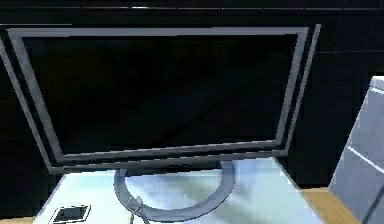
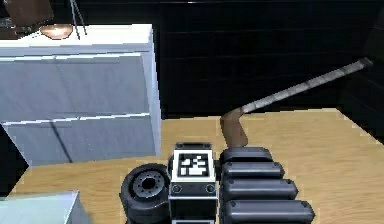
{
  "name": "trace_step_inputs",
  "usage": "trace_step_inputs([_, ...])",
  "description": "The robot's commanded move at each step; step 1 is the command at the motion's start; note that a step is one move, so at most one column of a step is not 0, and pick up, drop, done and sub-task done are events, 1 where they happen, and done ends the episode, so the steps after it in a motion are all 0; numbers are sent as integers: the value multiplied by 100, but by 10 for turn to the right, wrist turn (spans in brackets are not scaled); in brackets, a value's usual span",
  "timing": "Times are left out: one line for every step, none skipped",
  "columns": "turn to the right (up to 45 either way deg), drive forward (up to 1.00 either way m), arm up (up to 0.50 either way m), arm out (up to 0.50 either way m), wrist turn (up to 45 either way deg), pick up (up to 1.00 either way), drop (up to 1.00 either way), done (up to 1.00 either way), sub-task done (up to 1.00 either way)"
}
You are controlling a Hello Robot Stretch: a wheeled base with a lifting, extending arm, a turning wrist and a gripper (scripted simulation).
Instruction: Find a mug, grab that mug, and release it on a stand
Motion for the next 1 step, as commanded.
trace_step_inputs([420,0,0,0,0,0,0,0,0])
